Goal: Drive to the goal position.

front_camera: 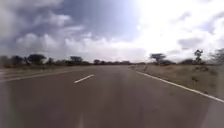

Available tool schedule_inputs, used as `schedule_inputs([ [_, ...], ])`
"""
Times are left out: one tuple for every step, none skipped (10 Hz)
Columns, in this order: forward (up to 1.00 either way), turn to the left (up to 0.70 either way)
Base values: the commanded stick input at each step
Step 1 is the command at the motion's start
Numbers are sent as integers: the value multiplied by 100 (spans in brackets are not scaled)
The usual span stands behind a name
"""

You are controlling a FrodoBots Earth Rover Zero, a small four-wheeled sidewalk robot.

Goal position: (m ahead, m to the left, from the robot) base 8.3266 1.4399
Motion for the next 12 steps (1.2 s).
schedule_inputs([
  [100,0],
  [100,0],
  [100,0],
  [100,0],
  [100,0],
  [100,0],
  [100,0],
  [100,0],
  [100,0],
  [100,0],
  [100,0],
  [100,0],
])
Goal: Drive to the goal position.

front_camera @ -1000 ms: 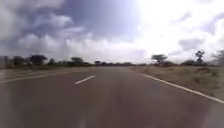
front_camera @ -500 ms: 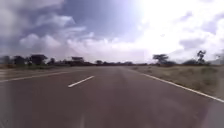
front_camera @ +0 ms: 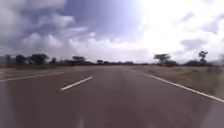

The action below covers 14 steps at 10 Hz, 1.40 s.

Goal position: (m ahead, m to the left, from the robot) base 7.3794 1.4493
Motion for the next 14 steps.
schedule_inputs([
  [100,0],
  [100,0],
  [100,0],
  [100,0],
  [100,0],
  [100,0],
  [100,0],
  [100,0],
  [100,0],
  [100,0],
  [100,0],
  [100,0],
  [100,0],
  [100,0],
])
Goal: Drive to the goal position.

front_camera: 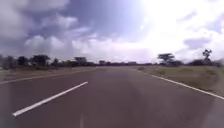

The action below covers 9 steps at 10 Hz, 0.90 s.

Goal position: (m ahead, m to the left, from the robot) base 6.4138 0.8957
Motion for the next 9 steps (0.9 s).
schedule_inputs([
  [100,0],
  [100,0],
  [100,0],
  [100,0],
  [100,0],
  [100,0],
  [100,0],
  [100,0],
  [100,0],
])
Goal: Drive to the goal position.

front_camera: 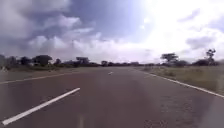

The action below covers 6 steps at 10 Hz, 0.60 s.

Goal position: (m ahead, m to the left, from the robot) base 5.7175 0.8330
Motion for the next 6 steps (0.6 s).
schedule_inputs([
  [100,0],
  [100,0],
  [100,0],
  [100,0],
  [100,0],
  [100,0],
])
